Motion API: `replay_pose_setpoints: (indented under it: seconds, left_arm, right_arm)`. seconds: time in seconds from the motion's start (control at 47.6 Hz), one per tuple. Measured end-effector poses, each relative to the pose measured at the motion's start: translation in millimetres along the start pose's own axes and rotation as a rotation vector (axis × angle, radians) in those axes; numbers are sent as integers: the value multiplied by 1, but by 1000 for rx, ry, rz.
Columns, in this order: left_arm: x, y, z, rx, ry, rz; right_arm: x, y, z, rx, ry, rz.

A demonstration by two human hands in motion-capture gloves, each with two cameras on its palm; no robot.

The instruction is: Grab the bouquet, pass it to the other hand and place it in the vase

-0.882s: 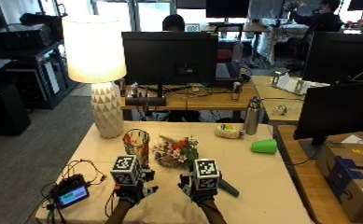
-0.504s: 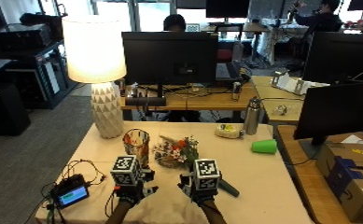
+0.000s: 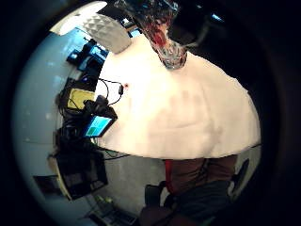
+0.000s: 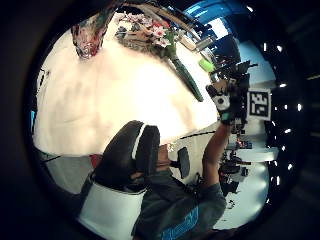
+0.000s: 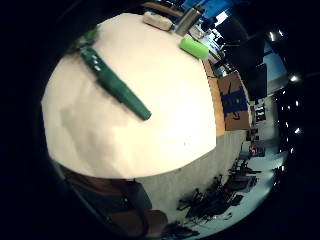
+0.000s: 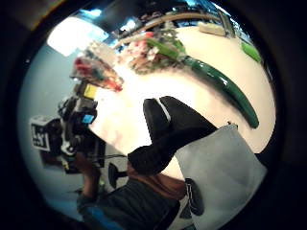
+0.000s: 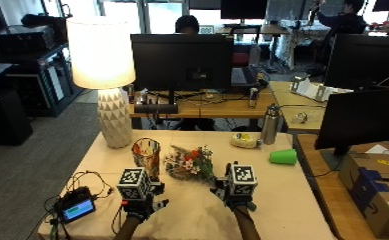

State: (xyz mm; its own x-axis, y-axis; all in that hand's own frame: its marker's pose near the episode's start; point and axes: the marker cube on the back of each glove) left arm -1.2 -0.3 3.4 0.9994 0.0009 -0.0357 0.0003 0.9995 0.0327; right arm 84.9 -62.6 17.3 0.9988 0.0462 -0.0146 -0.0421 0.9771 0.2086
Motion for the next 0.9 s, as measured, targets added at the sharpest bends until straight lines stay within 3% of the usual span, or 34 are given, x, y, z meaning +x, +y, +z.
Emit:
replay_pose_setpoints:
  seconds: [0.063, 0.252, 0.483, 0.651, 0.903]
  left_arm:
    - [0, 1, 0, 1, -2, -2]
    - [-2, -3, 4, 8, -11, 3]
    - [-1, 7, 6, -54, 14, -26]
    - [-8, 0, 18, -46, 20, -24]
    - [-4, 1, 20, -51, 31, -17]
  right_arm:
    - [10, 1, 27, -128, -57, 19]
    - [48, -29, 92, -187, -94, 57]
    - [68, -31, 153, -435, -99, 116]
    - [63, -29, 160, -418, -139, 120]
    - [57, -22, 139, -283, 22, 123]
